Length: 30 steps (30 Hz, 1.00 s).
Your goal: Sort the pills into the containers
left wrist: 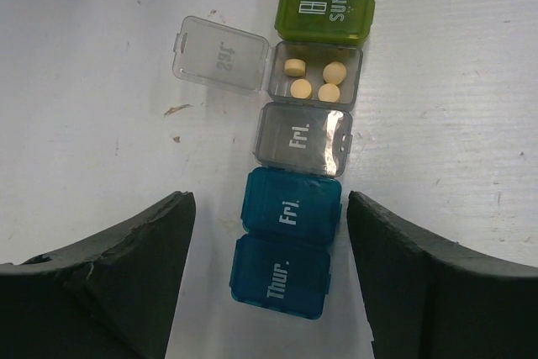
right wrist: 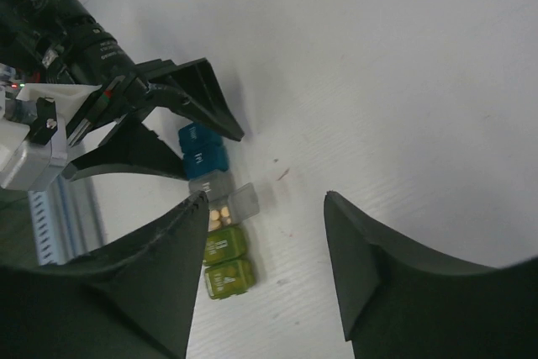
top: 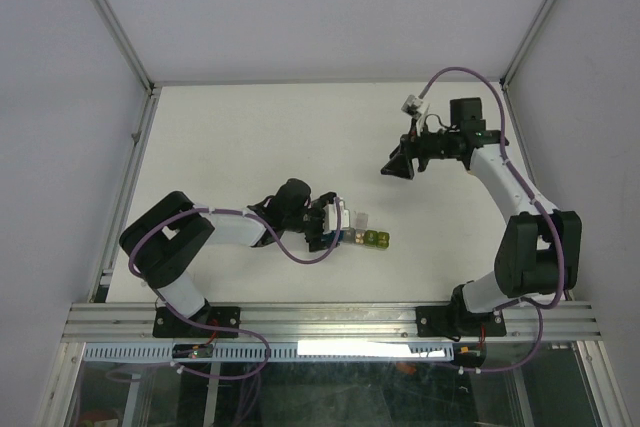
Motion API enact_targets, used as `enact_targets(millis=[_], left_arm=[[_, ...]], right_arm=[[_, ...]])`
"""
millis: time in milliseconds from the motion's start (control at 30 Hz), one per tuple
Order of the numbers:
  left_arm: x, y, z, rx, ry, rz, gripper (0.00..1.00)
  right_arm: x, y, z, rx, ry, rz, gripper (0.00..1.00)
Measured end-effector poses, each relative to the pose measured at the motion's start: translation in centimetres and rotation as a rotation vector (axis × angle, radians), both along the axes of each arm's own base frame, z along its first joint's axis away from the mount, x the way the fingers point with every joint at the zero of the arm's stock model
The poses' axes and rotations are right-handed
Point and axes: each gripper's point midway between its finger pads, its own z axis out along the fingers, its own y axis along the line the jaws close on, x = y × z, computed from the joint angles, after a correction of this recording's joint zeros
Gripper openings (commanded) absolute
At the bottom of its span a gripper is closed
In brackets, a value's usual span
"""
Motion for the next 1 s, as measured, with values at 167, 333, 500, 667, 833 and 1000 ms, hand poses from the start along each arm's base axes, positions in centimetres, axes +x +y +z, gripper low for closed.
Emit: enact_targets(millis=[167,333,500,667,833,1000], left_arm=[[-0.6,0.0,-0.4,0.006,0.036,-0.015,0.61],[-1.1,-0.2,-0.6,-0.002,0.070,-0.029,0.49],[-1.5,-0.4,-0.7,-0.008,0.103,-0.033,0.39],[-1.5,-0.5,-0.7,-0.012,0.119,-0.023,0.34],[-1.5,-0.6,-0.7,-0.017,0.128,-0.015,0.33],[-1.8,-1.1,-0.7,-0.013,0.115,-0.010,0.33]], right_arm=[[-1.7,0.7,-4.3,-0.002,0.220,-0.018,0.39],[-1.7,1.0,-6.8,-0.036,0.322,-0.045,0.29],[-1.9,1.2,-9.7,-0.079,0.414,-0.059,0.13],[-2.3,1.2,-12.3,-0.119,0.495,-0.069,0.07],[-2.9,1.7,-13.3,-0.136,0.528,-0.053,0.06],[-3.8,2.3,-14.2,-0.151,0.568,-0.028,0.05]])
